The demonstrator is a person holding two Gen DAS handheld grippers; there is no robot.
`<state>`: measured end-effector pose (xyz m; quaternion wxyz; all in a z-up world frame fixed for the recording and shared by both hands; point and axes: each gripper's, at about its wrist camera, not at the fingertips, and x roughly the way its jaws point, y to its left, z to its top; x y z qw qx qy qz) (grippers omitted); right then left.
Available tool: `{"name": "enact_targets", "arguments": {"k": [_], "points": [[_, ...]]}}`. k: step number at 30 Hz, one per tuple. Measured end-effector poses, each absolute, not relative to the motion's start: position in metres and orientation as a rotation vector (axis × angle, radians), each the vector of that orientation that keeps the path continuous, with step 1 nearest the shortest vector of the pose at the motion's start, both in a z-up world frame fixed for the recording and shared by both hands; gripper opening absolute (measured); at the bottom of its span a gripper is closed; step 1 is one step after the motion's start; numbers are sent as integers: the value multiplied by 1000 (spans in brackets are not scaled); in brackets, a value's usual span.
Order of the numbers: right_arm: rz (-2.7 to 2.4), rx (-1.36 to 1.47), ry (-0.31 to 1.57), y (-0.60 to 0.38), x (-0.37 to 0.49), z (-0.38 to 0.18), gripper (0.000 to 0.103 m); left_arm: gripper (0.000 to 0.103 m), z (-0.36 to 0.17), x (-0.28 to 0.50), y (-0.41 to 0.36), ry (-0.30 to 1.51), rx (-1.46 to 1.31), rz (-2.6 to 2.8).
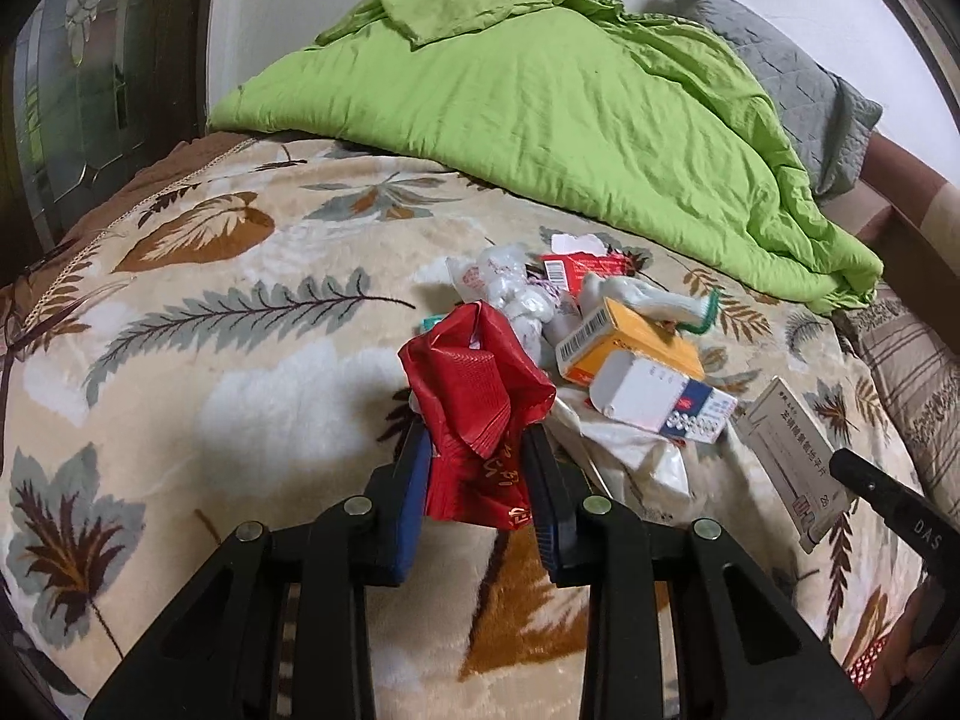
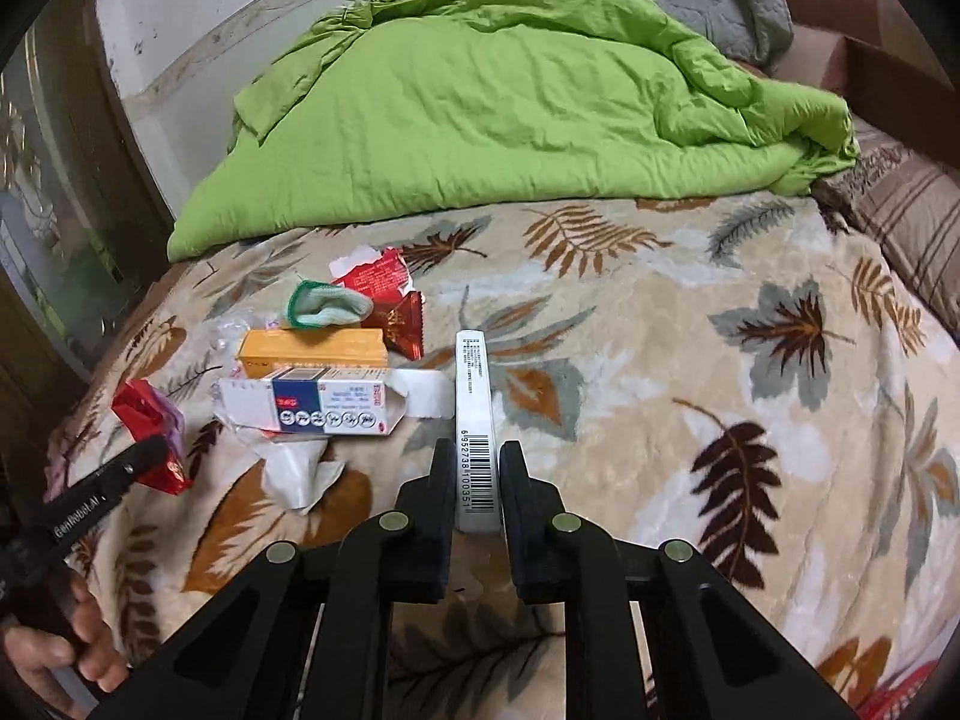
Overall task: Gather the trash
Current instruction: 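Grasp the red snack bag with the left tool while the right grasps the white barcode box, then carry both items to the red basket and open both tools over it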
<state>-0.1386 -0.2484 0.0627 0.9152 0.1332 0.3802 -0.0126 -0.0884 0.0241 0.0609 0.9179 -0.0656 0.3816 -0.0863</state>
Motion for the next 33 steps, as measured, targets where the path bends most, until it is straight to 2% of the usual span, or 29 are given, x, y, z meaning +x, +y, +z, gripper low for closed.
{"name": "enact_targets", "arguments": {"k": [7, 10, 12, 14, 17, 26, 33], "points": [[-17, 275, 875, -247, -129, 49, 18, 30, 60, -94, 19, 781, -104, -182], [-19, 260, 908, -244, -125, 44, 23, 30, 60, -95, 16, 780, -94, -189], [-20, 262, 920, -246, -123, 42, 23, 30, 60, -95, 14, 778, -88, -195], [-22, 260, 916, -246, -123, 43, 17, 30, 60, -96, 12, 774, -83, -200], [-31, 252, 891, -246, -125, 46, 16, 30, 61, -98, 11, 765, -80, -208], [-12, 274, 648, -235, -170, 81, 16, 30, 69, -115, 2, 727, -46, -228], [26, 335, 630, -229, -189, 79, 16, 30, 69, -137, -17, 715, 13, -263]]}}
